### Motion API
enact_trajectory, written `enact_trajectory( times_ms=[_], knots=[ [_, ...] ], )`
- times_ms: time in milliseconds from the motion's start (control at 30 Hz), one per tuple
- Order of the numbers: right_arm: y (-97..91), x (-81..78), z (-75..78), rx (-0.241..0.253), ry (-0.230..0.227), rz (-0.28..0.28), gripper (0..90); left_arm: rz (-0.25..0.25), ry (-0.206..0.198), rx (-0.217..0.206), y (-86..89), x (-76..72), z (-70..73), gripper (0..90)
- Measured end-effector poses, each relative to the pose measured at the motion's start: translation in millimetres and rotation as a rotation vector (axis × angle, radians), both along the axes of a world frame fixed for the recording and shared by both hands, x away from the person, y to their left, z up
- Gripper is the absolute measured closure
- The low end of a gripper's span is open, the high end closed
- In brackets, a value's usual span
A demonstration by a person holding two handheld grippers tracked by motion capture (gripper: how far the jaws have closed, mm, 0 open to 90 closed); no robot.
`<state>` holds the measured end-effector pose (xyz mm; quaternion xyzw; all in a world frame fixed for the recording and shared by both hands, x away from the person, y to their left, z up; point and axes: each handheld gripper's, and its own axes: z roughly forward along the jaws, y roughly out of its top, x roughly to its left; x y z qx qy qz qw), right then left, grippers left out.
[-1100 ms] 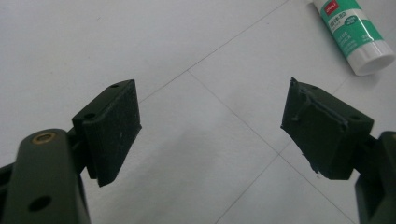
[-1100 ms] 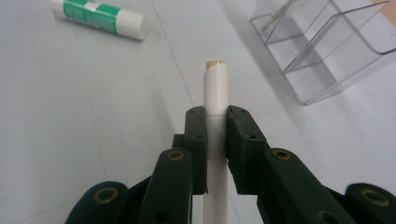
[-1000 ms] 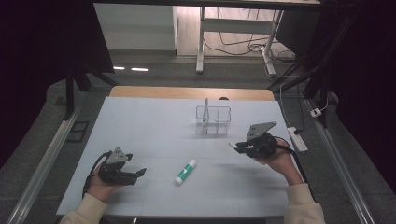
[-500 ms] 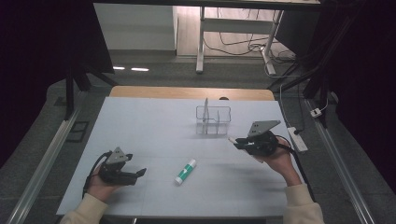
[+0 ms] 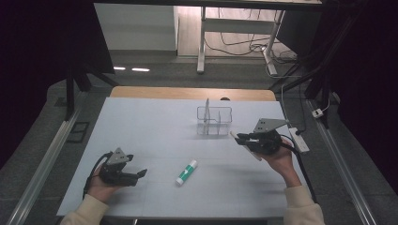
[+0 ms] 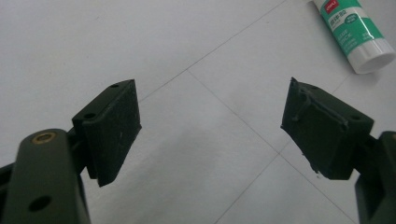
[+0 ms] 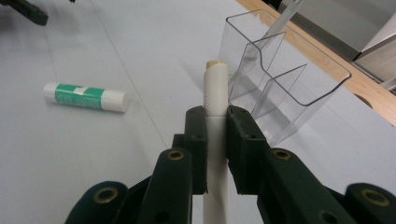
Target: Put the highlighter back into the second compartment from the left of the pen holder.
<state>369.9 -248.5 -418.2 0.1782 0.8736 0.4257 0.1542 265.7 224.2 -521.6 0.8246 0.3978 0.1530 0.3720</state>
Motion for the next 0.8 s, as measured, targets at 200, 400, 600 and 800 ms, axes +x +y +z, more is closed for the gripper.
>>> enact_trajectory(
  times_ms=[200, 400, 600, 800],
  knots=[
    [-0.3, -0.4, 2.1, 0.055, 0.000, 0.000, 78.4, -0.001, 0.001, 0.002, 0.0, 0.3, -0.3, 19.5],
    [-1.1, -2.2, 4.9, 0.076, -0.028, -0.028, 78.4, 0.001, -0.003, 0.002, 0.5, 0.1, 0.1, 19.5],
    [-2.1, -2.5, 6.6, 0.124, -0.046, -0.072, 78.4, 0.002, -0.002, 0.002, 0.3, 0.4, -0.1, 19.5],
    [-1.0, -3.3, 7.4, 0.175, -0.066, -0.097, 78.4, 0.001, -0.001, 0.002, 0.6, 0.5, -0.1, 19.5]
  ],
)
